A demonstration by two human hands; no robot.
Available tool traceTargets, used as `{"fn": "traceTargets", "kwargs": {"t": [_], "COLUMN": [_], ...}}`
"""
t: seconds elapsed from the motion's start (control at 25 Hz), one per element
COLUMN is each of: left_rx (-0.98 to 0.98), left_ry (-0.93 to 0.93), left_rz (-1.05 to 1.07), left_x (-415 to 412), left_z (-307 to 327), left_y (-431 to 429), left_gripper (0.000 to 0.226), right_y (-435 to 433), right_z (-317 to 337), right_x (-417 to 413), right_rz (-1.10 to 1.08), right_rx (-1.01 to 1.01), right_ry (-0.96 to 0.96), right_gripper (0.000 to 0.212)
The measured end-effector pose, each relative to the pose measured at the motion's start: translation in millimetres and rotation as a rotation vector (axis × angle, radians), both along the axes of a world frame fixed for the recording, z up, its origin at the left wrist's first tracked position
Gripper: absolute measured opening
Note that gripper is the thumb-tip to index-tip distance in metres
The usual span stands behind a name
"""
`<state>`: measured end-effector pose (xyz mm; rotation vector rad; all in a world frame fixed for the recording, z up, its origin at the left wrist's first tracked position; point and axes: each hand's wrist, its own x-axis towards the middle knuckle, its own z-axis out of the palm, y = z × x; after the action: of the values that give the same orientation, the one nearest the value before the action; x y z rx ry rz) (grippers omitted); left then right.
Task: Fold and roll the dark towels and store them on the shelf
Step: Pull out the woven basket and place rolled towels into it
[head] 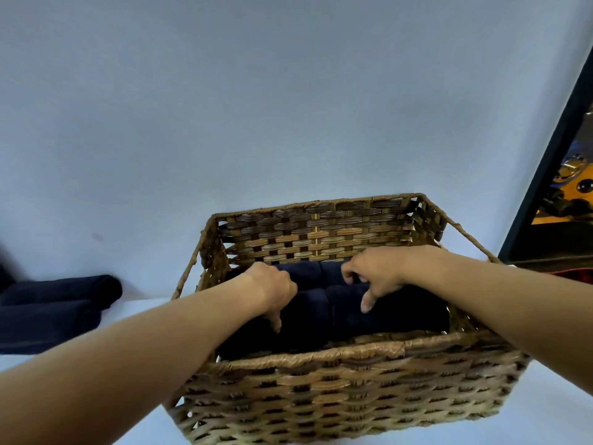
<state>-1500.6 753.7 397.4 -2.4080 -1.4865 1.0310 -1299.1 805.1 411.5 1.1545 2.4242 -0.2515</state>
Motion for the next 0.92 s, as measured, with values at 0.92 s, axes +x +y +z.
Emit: {"fn": "traceTargets", "kwargs": {"t": [0.92], "left_rx": [0.517], "left_ry": [-0.574], "left_rz": [0.737], "left_x": [-332], "left_z": [41], "left_y": [-119], "left_gripper": [0.042], "right_y": [-135], "right_z": [86], "right_x": [-342], "right_rz": [0.259], "right_rx": [0.162], "right_ry": [0.55], "right_gripper": [0.042]}}
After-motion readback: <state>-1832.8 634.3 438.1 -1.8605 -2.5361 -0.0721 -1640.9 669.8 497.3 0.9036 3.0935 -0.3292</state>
